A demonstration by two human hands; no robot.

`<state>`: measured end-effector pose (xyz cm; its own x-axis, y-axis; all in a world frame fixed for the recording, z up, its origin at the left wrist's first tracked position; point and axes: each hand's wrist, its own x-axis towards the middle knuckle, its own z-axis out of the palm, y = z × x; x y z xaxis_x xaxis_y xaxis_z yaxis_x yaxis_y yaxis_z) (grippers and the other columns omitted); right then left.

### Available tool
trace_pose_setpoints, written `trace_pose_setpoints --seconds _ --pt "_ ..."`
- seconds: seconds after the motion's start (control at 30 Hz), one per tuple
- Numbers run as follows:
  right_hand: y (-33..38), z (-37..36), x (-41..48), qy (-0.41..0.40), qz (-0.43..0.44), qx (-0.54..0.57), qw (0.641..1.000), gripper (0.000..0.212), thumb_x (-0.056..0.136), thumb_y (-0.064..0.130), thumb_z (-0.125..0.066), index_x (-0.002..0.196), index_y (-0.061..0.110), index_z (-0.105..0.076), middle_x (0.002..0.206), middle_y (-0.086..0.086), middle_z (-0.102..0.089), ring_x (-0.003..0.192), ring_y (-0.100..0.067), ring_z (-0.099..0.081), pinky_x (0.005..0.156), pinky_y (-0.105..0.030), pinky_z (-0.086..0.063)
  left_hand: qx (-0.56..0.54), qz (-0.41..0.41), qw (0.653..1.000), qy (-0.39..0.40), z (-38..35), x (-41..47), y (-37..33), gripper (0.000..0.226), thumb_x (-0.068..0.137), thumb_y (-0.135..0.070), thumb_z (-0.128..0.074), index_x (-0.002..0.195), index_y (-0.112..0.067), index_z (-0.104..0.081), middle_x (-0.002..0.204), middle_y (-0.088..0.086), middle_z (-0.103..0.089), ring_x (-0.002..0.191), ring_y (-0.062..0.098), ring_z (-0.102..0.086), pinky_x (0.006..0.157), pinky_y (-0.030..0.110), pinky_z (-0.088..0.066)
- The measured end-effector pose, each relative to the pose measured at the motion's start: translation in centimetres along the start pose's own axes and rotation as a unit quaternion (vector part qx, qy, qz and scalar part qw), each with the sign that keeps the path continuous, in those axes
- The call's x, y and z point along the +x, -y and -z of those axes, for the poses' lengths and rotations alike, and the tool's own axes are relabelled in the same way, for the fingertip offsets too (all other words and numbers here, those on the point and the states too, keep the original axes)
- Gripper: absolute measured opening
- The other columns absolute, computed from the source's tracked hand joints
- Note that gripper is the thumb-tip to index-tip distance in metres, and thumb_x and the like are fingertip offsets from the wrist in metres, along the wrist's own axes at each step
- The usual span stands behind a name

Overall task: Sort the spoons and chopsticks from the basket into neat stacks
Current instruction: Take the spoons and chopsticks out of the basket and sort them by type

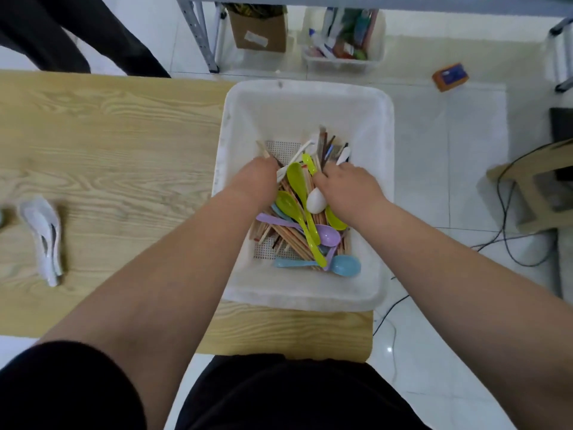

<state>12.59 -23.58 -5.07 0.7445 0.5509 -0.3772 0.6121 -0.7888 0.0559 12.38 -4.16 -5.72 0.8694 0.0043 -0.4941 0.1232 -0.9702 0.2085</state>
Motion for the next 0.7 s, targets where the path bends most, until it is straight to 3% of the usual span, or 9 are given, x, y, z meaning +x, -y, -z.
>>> trace_pose_setpoints --seconds 0.13,0.23,0.4,0.57,0.7 --pt "0.1 -0.8 -0.2 -0.029 0.003 0.029 0.999 0.028 0.094 0.01 -0.05 0.122 0.012 -0.054 0.117 -0.015 -0.06 0.109 -0.039 -0.056 0.075 -0.043 -0.041 -0.027 0.023 0.999 0.002 -0.8 0.3 0.3 0.03 0.094 -0.015 -0.061 0.122 -0.006 -0.054 0.119 0.017 -0.06 0.105 0.034 -0.061 0.072 0.032 -0.04" --pt "0.0 -1.0 -0.3 -0.05 0.011 0.039 0.998 0.022 0.09 0.009 -0.056 0.112 0.009 -0.058 0.105 -0.017 -0.065 0.099 -0.04 -0.06 0.068 -0.042 -0.037 -0.039 0.039 0.998 0.01 -0.9 0.1 0.4 0.033 0.092 -0.021 -0.064 0.12 -0.006 -0.055 0.12 0.018 -0.057 0.104 0.036 -0.061 0.073 0.033 -0.042" --pt "0.5 -0.8 -1.5 -0.097 0.02 0.057 0.993 0.022 0.077 0.001 -0.055 0.098 0.005 -0.061 0.084 -0.018 -0.066 0.079 -0.04 -0.063 0.063 -0.042 -0.043 -0.076 0.054 0.996 0.006 -0.9 -0.4 0.1 0.036 0.095 -0.024 -0.061 0.123 -0.002 -0.049 0.121 0.02 -0.054 0.104 0.037 -0.059 0.072 0.035 -0.04" --pt "0.7 -0.4 -2.9 -0.119 -0.008 0.113 0.986 0.03 0.081 0.001 -0.061 0.111 0.003 -0.06 0.094 -0.018 -0.066 0.086 -0.04 -0.06 0.064 -0.039 -0.033 -0.134 0.07 0.988 -0.026 -0.5 -2.2 -1.3 0.031 0.1 -0.015 -0.047 0.126 0.0 -0.04 0.12 0.021 -0.056 0.104 0.04 -0.059 0.075 0.037 -0.039" --pt "1.5 1.3 -4.8 -0.129 -0.026 0.264 0.956 0.029 0.094 0.018 -0.06 0.12 0.008 -0.058 0.11 -0.014 -0.064 0.096 -0.035 -0.058 0.072 -0.043 -0.047 -0.22 0.074 0.972 -0.037 0.5 -5.2 -1.1 0.023 0.102 -0.018 -0.045 0.121 -0.005 -0.04 0.109 0.013 -0.056 0.081 0.028 -0.056 0.06 0.033 -0.037"
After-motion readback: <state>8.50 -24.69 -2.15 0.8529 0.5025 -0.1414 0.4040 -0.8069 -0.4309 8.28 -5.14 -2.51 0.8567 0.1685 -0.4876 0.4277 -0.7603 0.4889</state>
